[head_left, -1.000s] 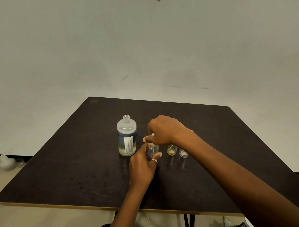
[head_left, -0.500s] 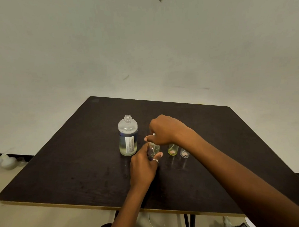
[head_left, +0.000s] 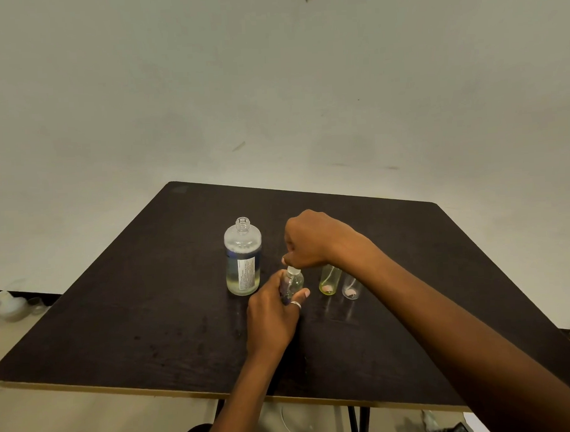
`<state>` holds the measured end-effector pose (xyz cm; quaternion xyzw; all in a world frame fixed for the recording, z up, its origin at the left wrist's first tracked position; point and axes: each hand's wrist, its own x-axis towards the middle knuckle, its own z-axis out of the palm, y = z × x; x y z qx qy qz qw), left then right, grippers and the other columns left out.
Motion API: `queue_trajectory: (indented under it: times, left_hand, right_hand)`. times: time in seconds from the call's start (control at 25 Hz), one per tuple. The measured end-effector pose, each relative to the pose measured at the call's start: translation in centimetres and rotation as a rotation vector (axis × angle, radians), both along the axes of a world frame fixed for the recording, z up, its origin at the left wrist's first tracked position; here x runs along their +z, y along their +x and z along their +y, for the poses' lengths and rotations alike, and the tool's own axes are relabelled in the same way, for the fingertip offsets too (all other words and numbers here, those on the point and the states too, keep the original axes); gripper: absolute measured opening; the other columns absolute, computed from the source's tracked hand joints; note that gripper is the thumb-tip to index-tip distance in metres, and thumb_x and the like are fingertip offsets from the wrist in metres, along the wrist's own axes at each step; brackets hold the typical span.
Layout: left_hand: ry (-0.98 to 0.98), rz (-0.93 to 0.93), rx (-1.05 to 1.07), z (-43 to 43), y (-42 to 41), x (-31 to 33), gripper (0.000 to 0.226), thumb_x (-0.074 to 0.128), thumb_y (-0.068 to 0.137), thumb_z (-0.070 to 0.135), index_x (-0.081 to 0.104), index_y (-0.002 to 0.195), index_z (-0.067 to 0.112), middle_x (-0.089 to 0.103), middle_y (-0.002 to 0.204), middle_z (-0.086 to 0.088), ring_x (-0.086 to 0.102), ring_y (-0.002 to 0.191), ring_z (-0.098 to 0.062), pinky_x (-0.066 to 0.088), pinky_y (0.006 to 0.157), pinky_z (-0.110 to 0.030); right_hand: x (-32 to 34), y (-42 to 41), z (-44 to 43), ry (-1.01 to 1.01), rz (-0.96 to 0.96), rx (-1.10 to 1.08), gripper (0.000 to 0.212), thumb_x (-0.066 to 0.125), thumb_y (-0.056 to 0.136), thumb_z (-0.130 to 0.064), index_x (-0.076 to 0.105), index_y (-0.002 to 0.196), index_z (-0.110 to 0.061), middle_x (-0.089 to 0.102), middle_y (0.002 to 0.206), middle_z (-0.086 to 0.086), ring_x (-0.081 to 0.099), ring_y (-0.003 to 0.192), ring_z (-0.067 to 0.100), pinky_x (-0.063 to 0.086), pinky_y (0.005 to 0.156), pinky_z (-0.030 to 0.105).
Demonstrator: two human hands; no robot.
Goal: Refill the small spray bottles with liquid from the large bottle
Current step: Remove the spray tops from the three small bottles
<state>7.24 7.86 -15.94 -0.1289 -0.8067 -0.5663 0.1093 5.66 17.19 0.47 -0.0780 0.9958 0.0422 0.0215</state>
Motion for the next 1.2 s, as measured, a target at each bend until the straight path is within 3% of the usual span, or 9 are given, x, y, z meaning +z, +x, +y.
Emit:
queue_trajectory:
  times: [0.12,0.28,0.44,0.6,0.72,0.84,1.0,1.08,1.2]
  left_hand:
    - [0.002,-0.016,-0.001,0.0,0.0,0.0,0.030,0.080,0.078,0.036,0.066,0.105,0.030,0.069,0.090,0.017,0.063,0.082,0.006,0.052,0.074,-0.018]
    - [-0.006,-0.015,-0.004,0.0,0.1,0.1,0.035,0.079,0.079,0.037,0.065,0.111,0.030,0.068,0.093,0.018,0.061,0.084,0.009,0.047,0.072,-0.010]
    - [-0.004,-0.025,-0.009,-0.1,0.1,0.3,0.038,0.079,0.079,0.036,0.064,0.113,0.030,0.066,0.094,0.019,0.061,0.085,0.007,0.047,0.074,-0.010]
    - [-0.009,-0.038,-0.013,-0.1,0.1,0.4,0.037,0.079,0.079,0.034,0.065,0.113,0.028,0.063,0.089,0.023,0.058,0.083,0.013,0.042,0.071,-0.003]
    - [-0.011,-0.045,-0.016,-0.1,0.1,0.5,0.037,0.079,0.080,0.034,0.065,0.114,0.027,0.061,0.089,0.024,0.056,0.081,0.016,0.041,0.069,-0.001]
    - [-0.008,-0.049,-0.014,-0.2,0.2,0.6,0.037,0.079,0.080,0.035,0.065,0.114,0.027,0.060,0.088,0.025,0.056,0.080,0.017,0.042,0.070,-0.001]
    - [-0.006,-0.041,-0.009,-0.2,0.3,0.6,0.035,0.079,0.079,0.034,0.066,0.111,0.028,0.062,0.089,0.024,0.058,0.081,0.012,0.047,0.074,-0.007]
    - [-0.004,-0.026,0.004,-0.2,0.4,0.7,0.035,0.080,0.079,0.034,0.066,0.110,0.028,0.067,0.093,0.020,0.062,0.084,0.006,0.052,0.077,-0.014]
    - [-0.005,-0.024,0.001,-0.2,0.5,0.8,0.036,0.080,0.079,0.033,0.065,0.111,0.027,0.066,0.096,0.019,0.062,0.087,0.003,0.051,0.078,-0.014]
  right_hand:
    - [-0.5,0.0,-0.6,0.018,-0.008,-0.015,0.044,0.064,0.089,-0.037,0.042,0.058,-0.016,0.047,0.057,0.000,0.047,0.052,0.012,0.033,0.049,0.023]
    - [-1.2,-0.1,-0.8,0.044,-0.035,-0.022,0.038,0.066,0.088,-0.025,0.042,0.060,-0.016,0.050,0.061,0.001,0.051,0.057,0.014,0.039,0.053,0.024]
    - [0.4,-0.3,-0.7,0.025,-0.063,-0.021,0.023,0.067,0.081,-0.018,0.055,0.062,-0.014,0.060,0.066,0.004,0.057,0.061,0.018,0.047,0.055,0.027]
    - [4.4,-0.4,0.1,0.016,-0.097,-0.027,0.009,0.065,0.078,-0.019,0.070,0.074,-0.013,0.071,0.073,0.002,0.066,0.068,0.016,0.055,0.067,0.030]
    - [7.8,-0.5,0.5,0.026,-0.075,-0.065,0.017,0.061,0.077,-0.016,0.074,0.088,-0.018,0.072,0.086,0.002,0.067,0.083,0.018,0.054,0.069,0.029]
    - [8.8,-1.6,0.5,-0.006,0.001,-0.146,0.019,0.059,0.075,-0.013,0.073,0.087,-0.014,0.071,0.084,0.005,0.067,0.083,0.020,0.051,0.065,0.027]
    - [5.3,-3.6,-0.2,-0.049,0.083,-0.238,0.006,0.063,0.079,-0.009,0.059,0.075,-0.008,0.059,0.075,0.007,0.055,0.064,0.017,0.040,0.051,0.023]
    - [2.5,-5.2,-0.4,-0.080,0.101,-0.276,0.019,0.065,0.078,-0.007,0.051,0.066,-0.011,0.057,0.074,0.008,0.053,0.061,0.016,0.044,0.053,0.025]
    - [-1.3,-7.9,0.1,-0.121,0.043,-0.349,0.012,0.068,0.072,-0.007,0.058,0.067,-0.010,0.065,0.076,0.010,0.063,0.064,0.021,0.056,0.060,0.028]
